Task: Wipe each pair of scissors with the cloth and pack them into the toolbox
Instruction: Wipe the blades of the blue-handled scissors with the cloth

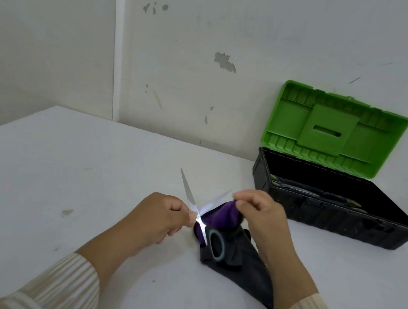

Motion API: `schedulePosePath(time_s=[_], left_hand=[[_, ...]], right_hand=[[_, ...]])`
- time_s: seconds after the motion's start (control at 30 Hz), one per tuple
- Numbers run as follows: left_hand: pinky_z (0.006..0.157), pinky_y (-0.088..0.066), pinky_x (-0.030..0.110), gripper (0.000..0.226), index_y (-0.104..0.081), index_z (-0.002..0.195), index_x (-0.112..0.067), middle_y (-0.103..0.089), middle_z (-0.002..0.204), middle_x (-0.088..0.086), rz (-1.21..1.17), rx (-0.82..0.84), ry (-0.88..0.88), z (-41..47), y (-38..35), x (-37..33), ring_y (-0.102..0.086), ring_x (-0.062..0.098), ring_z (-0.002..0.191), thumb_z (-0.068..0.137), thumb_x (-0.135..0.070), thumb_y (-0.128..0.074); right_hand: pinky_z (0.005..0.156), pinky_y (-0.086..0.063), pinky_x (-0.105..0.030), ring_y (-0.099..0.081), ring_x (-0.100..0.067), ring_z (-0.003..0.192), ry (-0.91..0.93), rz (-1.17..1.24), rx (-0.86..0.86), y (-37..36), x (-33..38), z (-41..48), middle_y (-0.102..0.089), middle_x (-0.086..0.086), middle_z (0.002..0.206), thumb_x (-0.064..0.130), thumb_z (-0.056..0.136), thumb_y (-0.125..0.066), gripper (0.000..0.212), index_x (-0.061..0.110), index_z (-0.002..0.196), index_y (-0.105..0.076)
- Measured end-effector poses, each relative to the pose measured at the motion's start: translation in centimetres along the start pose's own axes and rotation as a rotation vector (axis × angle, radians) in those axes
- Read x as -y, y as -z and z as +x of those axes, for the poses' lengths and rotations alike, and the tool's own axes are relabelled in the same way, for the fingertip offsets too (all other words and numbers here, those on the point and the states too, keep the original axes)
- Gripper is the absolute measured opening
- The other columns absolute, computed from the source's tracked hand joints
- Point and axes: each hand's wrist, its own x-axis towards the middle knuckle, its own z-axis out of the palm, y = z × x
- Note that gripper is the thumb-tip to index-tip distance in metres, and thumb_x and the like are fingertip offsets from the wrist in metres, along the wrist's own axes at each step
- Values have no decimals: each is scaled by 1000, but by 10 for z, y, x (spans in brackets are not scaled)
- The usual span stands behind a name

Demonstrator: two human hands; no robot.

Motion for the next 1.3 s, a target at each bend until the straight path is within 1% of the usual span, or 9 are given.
schedulePosePath(time_s=[0.17, 0.3, 0.5, 0.63, 0.8, 0.9, 1.1, 1.2, 1.3], left_hand=[[41, -30, 18, 23, -71, 70, -12, -50, 44, -5, -46, -34, 13, 2, 9, 3, -35, 14, 40, 87, -26, -64], [41, -32, 21, 21, -68, 78, -9, -61, 58, 3, -300, -22, 183, 4, 10, 2, -41, 14, 40, 88, -26, -60], [47, -53, 22, 12, -66, 86, -8, -70, 73, 8, -983, 7, 275, 10, 4, 5, -61, 13, 50, 84, -19, -61], [68, -53, 31, 11, -66, 89, -4, -71, 77, 10, -899, 10, 259, 7, -26, 6, -65, 19, 68, 90, -11, -58], [60, -54, 31, 16, -58, 75, -7, -73, 70, 6, -786, -114, 203, 9, -21, 6, -67, 16, 59, 91, -7, -57], [58, -50, 30, 20, -58, 72, -9, -71, 69, 7, -672, -151, 181, 10, -11, 8, -64, 20, 61, 92, -8, -55], [58, -56, 34, 15, -66, 92, -8, -65, 67, 4, -430, -87, 185, 6, -12, 7, -69, 24, 63, 94, -13, -52], [50, -55, 32, 17, -66, 97, -7, -63, 61, 3, -358, -39, 182, 5, -20, 6, -67, 24, 58, 96, -12, -50], [42, -41, 24, 18, -64, 96, -10, -62, 54, 5, -336, -23, 143, 2, -27, 6, -55, 28, 55, 94, -7, -47]], right_hand=[[74, -47, -21, -60, -12, 80, 64, -309, 478, -10, 12, -12, -63, -1, 87, 33, 84, -62, 23, 17, 68, -67], [66, -43, -14, -56, -9, 72, 26, -233, 410, -9, 9, -10, -61, 4, 79, 30, 86, -60, 29, 27, 57, -62], [67, -47, -24, -57, -22, 74, -16, -209, 255, -13, 10, -10, -61, -8, 82, 31, 87, -58, 33, 2, 72, -63], [70, -45, -29, -54, -20, 75, 103, -359, 240, -30, 10, -15, -58, -9, 79, 34, 87, -57, 35, 2, 71, -61], [72, -45, -24, -55, -14, 77, 139, -344, 280, -30, 9, -15, -59, -3, 81, 34, 86, -57, 31, 8, 71, -64], [70, -43, -11, -57, -12, 80, 101, -235, 96, -12, -3, -3, -60, 1, 85, 10, 78, -66, 17, 23, 68, -65], [81, -50, -25, -59, -12, 86, 22, 239, -222, 15, -4, 7, -63, 2, 94, -4, 79, -63, 37, 30, 93, -59], [84, -44, -11, -57, -1, 84, 290, -26, -227, -3, 19, -5, -59, 8, 97, 7, 77, -67, 27, 25, 97, -62], [83, -33, 1, -51, 1, 90, 468, -311, 2, -39, 20, -20, -57, 9, 95, 9, 76, -61, 17, 14, 89, -69]])
